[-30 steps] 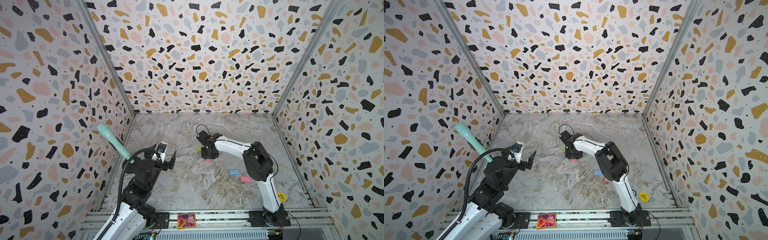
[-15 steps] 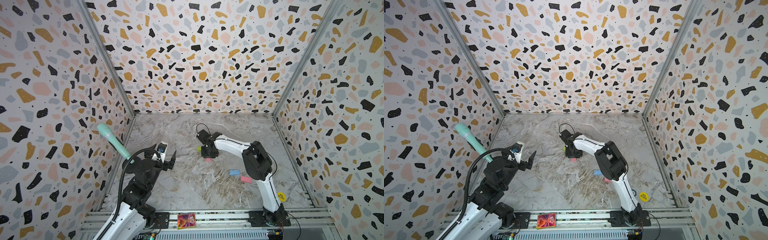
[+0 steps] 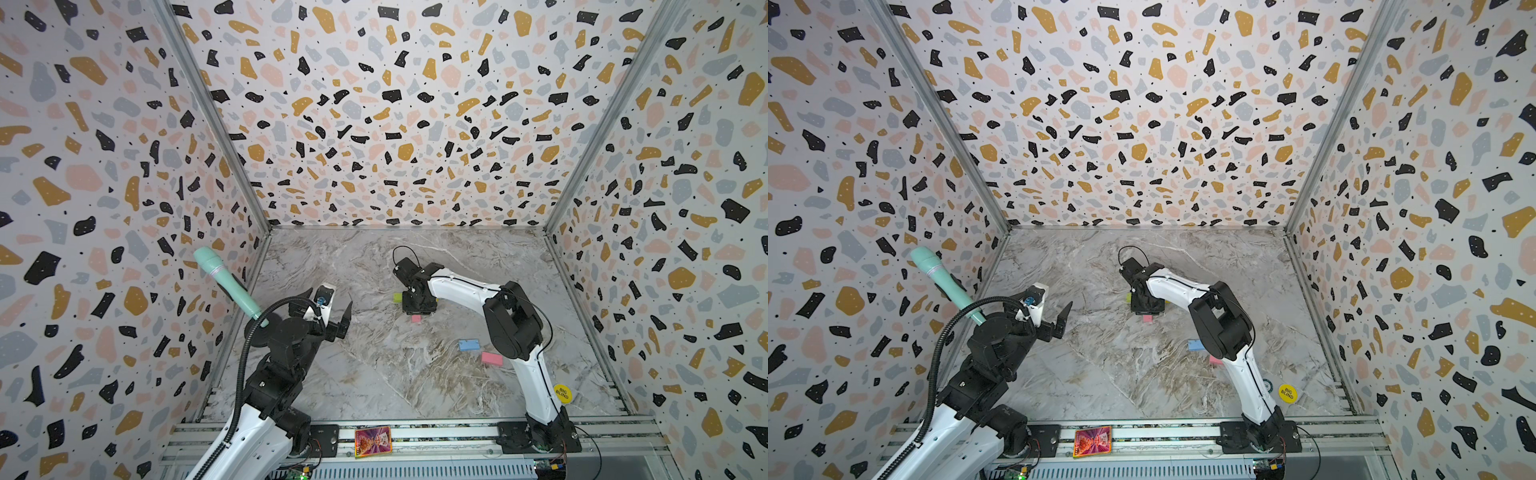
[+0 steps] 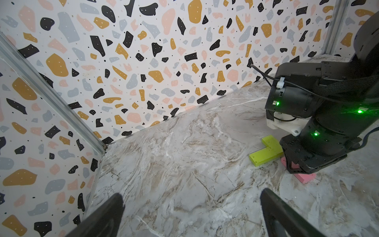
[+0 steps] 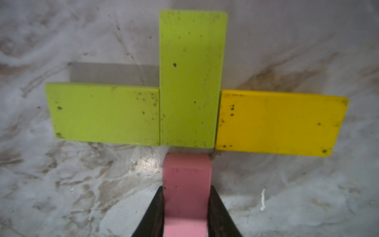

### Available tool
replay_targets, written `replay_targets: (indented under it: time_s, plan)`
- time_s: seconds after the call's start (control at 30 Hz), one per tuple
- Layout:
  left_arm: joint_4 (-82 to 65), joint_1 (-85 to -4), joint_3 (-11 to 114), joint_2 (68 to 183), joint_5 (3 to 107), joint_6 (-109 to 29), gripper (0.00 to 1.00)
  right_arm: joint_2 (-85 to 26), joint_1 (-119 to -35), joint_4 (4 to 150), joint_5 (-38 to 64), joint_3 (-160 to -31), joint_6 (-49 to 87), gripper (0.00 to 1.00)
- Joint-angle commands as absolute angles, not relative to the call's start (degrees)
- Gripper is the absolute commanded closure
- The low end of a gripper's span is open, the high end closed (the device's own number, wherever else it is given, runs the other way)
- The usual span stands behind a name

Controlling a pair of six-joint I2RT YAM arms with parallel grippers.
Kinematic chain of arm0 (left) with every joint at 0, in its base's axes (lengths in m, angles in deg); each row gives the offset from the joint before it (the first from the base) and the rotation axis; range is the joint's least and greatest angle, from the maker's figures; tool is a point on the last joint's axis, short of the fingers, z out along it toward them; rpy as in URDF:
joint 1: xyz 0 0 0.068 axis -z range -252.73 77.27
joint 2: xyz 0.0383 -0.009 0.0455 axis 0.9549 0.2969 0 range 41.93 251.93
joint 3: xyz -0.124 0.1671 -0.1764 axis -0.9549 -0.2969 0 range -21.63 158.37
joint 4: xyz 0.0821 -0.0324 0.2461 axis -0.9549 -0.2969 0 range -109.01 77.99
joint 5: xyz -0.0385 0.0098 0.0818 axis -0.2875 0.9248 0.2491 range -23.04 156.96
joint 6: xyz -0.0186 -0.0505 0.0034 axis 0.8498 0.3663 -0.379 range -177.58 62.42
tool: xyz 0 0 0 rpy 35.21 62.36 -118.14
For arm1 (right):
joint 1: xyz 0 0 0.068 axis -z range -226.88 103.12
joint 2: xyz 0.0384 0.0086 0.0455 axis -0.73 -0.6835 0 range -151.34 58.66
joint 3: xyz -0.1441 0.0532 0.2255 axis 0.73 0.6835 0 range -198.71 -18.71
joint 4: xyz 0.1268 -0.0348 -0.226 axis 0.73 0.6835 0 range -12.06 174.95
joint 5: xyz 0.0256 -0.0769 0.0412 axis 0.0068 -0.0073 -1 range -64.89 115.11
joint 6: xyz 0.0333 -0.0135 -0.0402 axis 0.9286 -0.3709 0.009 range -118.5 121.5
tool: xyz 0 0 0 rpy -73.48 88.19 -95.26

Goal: Assemble the letter t with building blocks
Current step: Assemble the building block at the center of the board.

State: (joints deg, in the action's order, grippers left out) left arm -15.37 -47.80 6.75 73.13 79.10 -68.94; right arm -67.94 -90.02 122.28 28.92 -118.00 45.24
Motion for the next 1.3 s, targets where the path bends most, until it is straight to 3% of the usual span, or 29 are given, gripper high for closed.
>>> replay_targets:
  time_s: [0.0, 1.27]
  plan:
    - [-14.0, -47.5, 7.2, 72.9, 79.8, -69.7, 0.00, -69.5, -89.7, 124.1, 29.2, -118.6, 46.3, 0.73]
    - [-14.5, -47.6, 7.1, 72.4, 80.3, -69.6, 0.01, -71.2, -88.9, 124.1, 29.7, -119.2, 46.2, 0.71]
